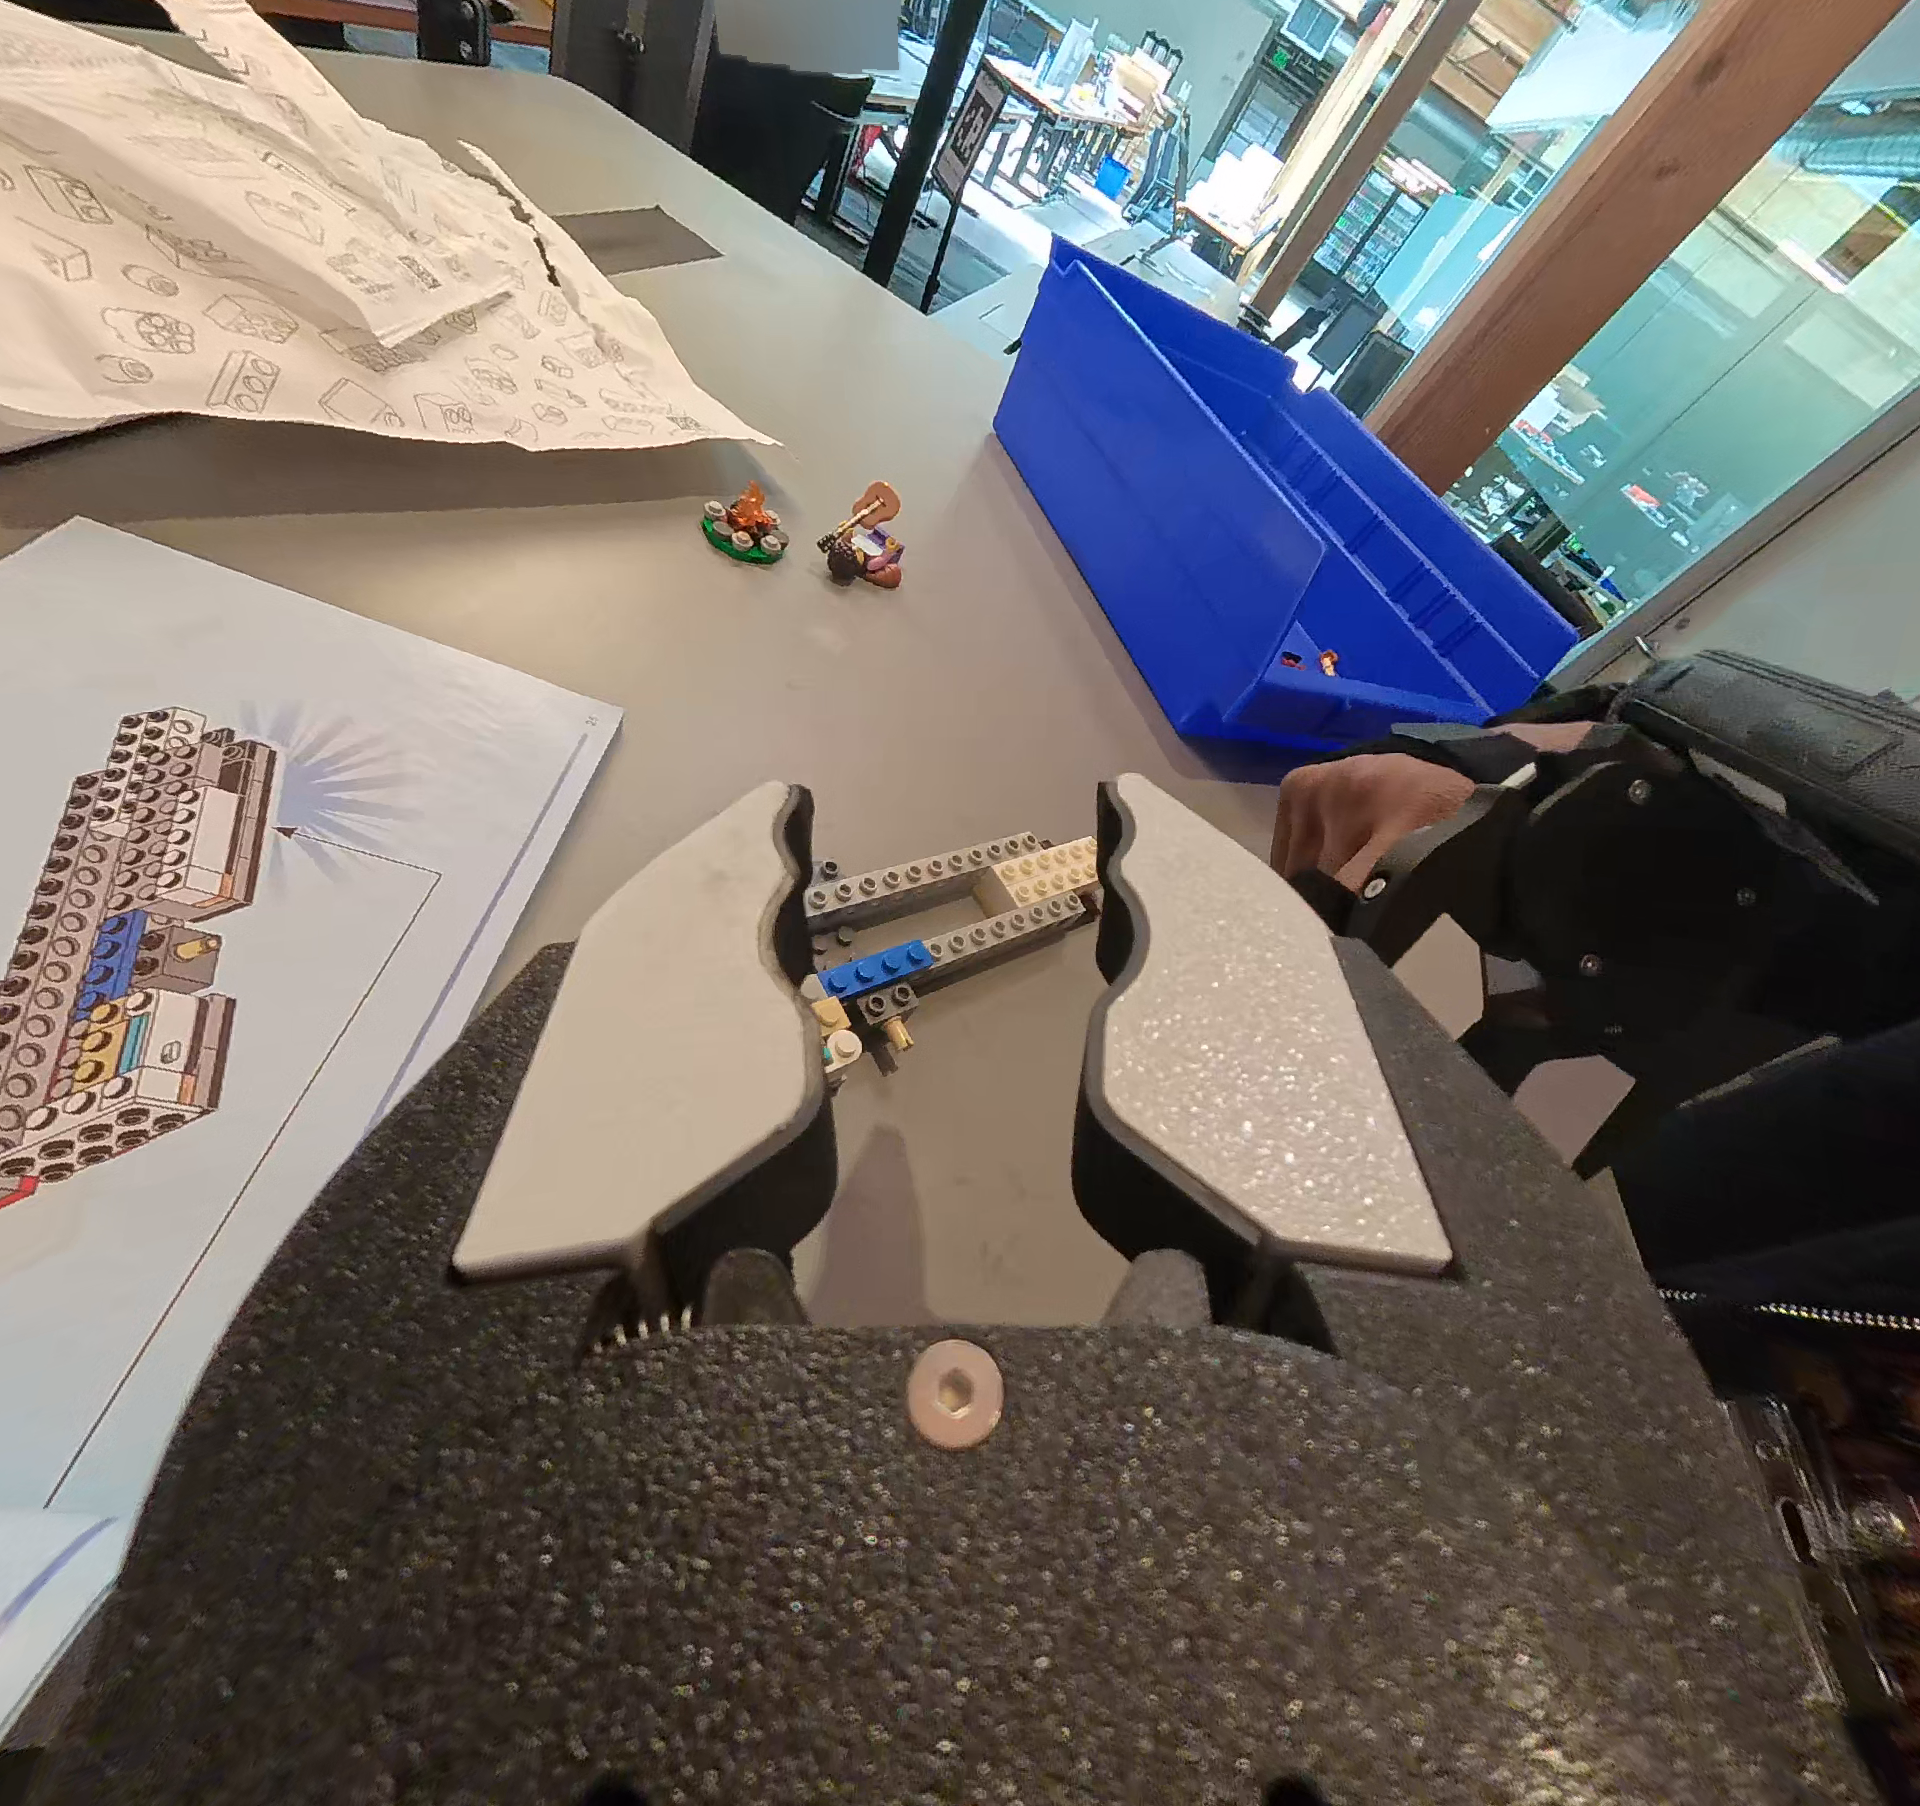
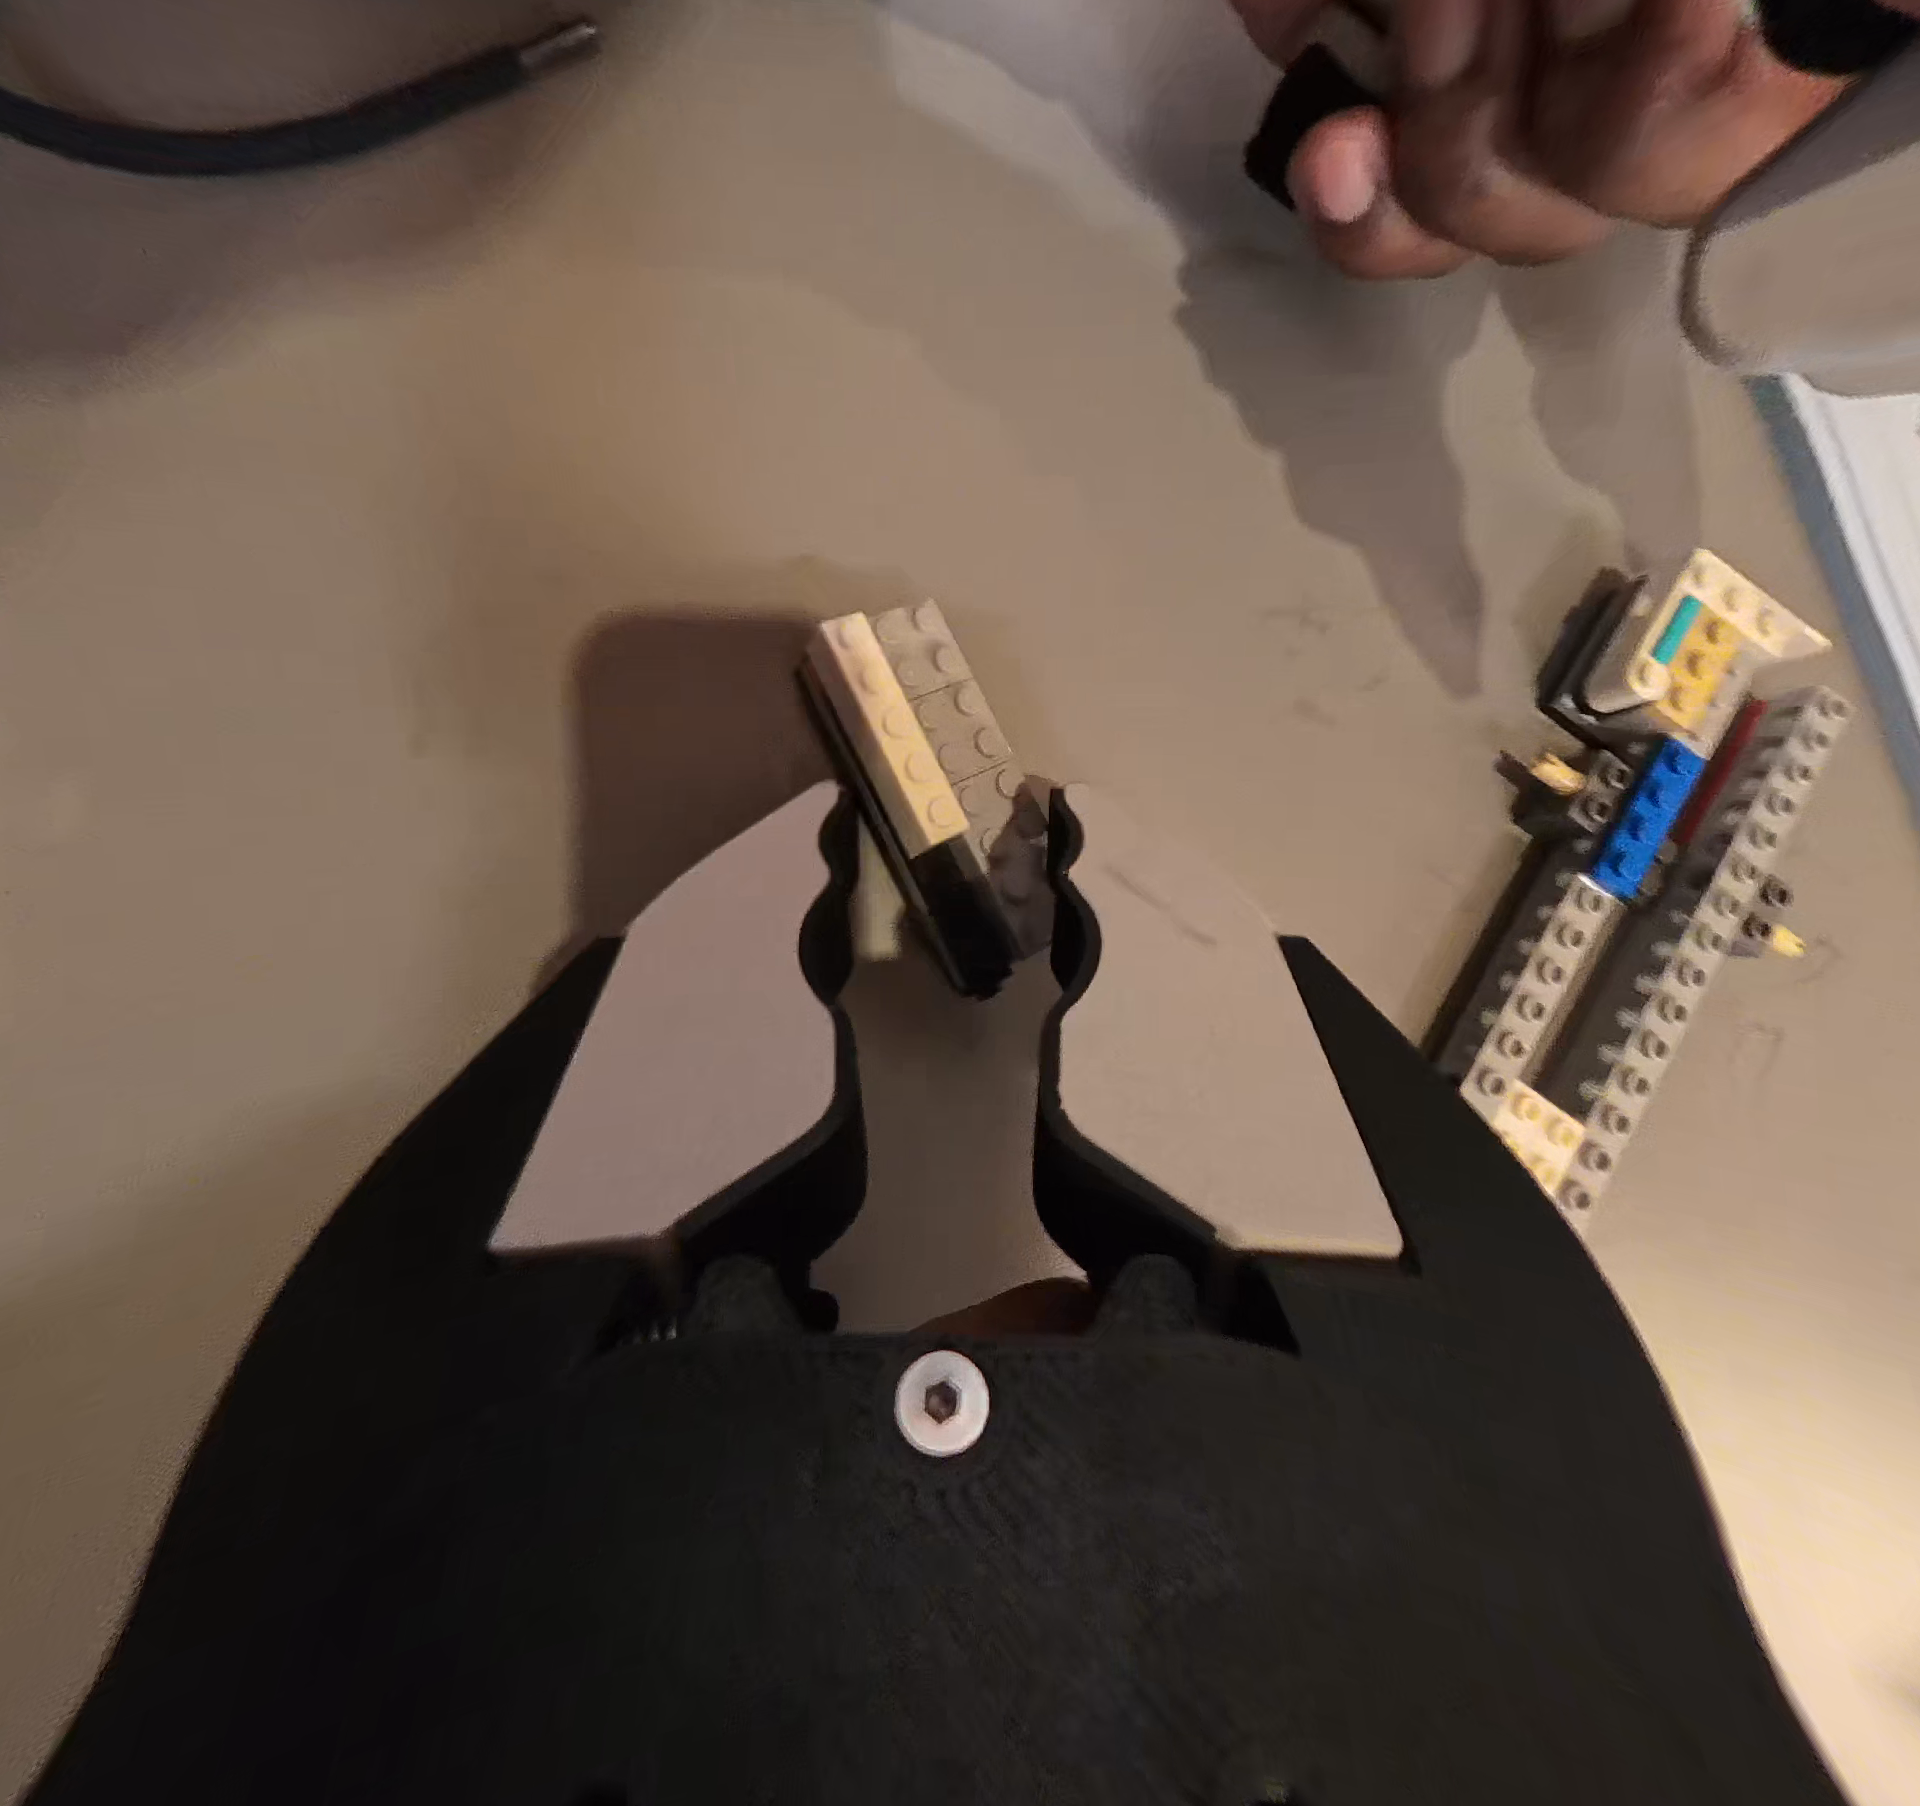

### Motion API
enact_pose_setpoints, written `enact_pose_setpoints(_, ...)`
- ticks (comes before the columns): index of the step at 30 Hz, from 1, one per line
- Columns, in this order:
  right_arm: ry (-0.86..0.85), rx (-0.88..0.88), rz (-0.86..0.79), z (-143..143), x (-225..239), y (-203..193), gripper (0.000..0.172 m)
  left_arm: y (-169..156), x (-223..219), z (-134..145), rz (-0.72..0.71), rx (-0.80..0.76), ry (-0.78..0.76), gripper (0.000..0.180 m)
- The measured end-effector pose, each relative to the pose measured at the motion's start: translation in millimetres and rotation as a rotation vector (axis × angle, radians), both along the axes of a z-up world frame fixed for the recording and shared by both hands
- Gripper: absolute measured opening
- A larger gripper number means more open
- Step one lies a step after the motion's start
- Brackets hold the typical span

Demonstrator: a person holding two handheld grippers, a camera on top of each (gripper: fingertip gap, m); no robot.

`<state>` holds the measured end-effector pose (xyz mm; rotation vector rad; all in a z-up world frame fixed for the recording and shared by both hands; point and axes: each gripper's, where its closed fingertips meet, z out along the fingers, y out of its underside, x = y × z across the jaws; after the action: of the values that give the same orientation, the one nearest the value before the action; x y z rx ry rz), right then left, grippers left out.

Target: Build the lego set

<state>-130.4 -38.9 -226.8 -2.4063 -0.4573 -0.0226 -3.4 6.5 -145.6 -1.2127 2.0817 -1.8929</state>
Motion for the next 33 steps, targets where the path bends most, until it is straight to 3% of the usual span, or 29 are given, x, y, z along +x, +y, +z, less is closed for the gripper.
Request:
enact_pose_setpoints(6, -0.078, 0.044, -0.443, 2, 57, 2, 0.033, 6, 4, 1, 0.031, -0.023, 0.011, 0.052)
enact_pose_setpoints(12, -0.127, 0.116, -0.680, 10, 88, -5, 0.032, 6, 5, -2, 0.031, -0.034, 0.025, 0.052)
enact_pose_setpoints(24, -0.238, 0.182, -0.765, 17, 106, -10, 0.032, 2, 5, -6, 0.019, -0.027, 0.034, 0.051)
enact_pose_setpoints(33, -0.202, 0.141, -0.782, 8, 107, -10, 0.029, -6, -1, -12, -0.029, 0.015, 0.042, 0.052)
